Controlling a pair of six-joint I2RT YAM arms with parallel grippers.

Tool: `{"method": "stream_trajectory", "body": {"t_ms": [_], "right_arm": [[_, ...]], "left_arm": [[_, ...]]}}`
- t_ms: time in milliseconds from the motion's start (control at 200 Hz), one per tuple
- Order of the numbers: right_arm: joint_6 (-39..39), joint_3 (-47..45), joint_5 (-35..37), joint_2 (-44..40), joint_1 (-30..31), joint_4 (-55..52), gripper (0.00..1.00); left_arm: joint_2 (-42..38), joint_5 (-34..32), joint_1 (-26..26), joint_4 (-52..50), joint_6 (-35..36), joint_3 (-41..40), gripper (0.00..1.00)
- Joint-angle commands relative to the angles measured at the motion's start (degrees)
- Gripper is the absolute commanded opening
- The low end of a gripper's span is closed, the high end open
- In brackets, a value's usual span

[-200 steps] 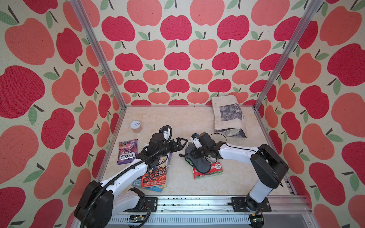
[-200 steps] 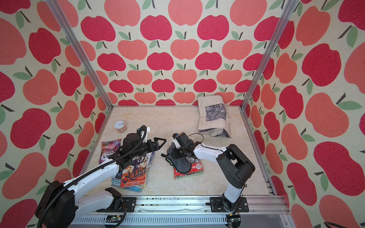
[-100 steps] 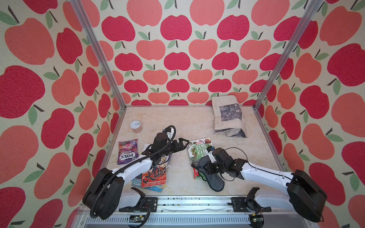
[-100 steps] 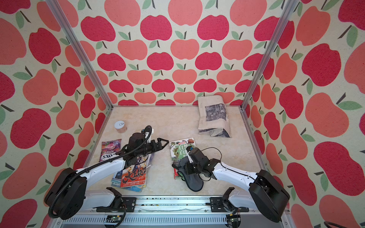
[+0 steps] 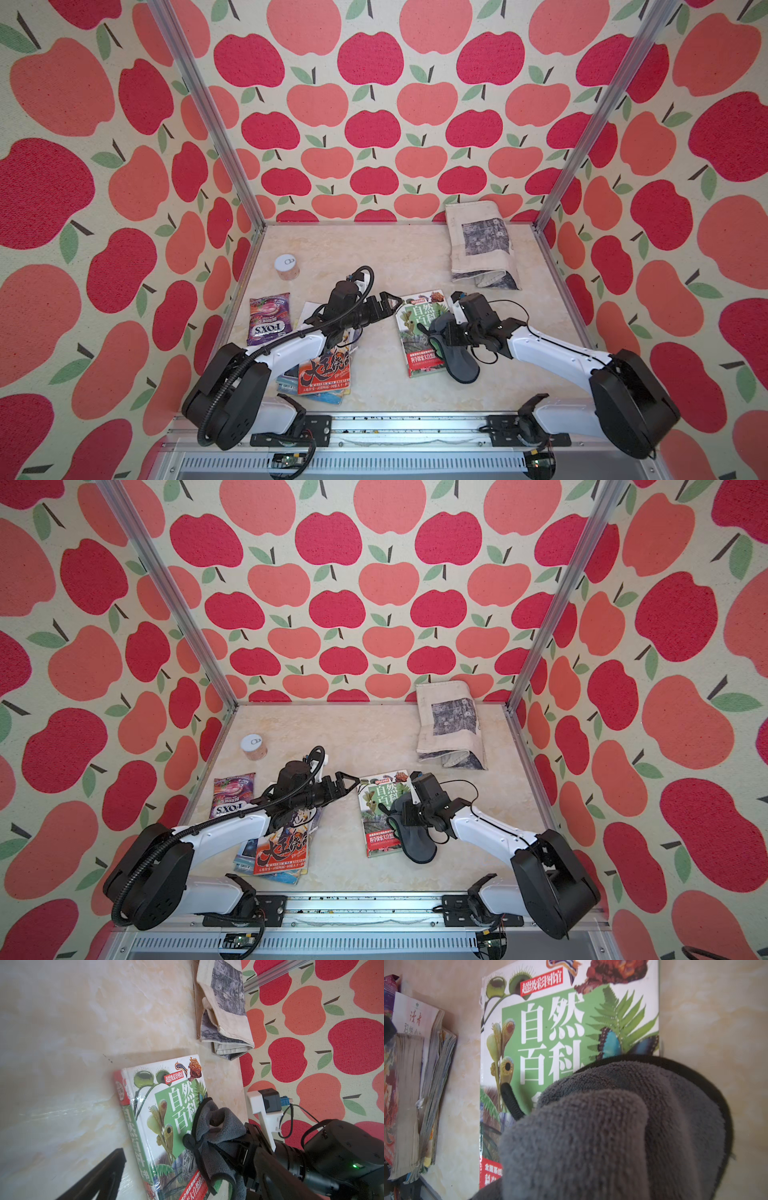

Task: Wipe the cover of the book
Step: Wipe the dirt from the cover of the book.

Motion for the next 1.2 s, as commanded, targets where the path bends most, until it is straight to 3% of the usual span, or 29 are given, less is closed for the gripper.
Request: {"method": "stream_trajectory", "body": {"t_ms": [0, 365, 555, 705, 1196], "right_arm": [[-3.4, 3.51, 1.04, 5.74, -2.6, -2.35, 0.0], [-7.49, 23.35, -3.12, 24.52, -7.15, -4.81, 0.0], [-6.57, 23.87, -4.84, 25.91, -6.86, -4.34, 0.0], [-5.97, 15.79, -3.7, 19.01, -5.31, -3.64, 0.0], [5.63, -12.33, 7.05, -18.94, 6.17, -14.01, 0.0]], "left_arm": [[1.58, 0.13, -0.76, 1.13, -1.93, 0.13, 0.99], [5.16, 0.48, -2.59, 2.75, -4.78, -0.01, 0.99], [6.01, 0.13, -2.86, 2.66, -5.76, 0.04, 0.99], [7.5, 0.36, -2.74, 2.2, -5.77, 0.77, 0.99], [15.95, 3.88, -2.53, 7.7, -8.49, 4.26, 0.99]]}}
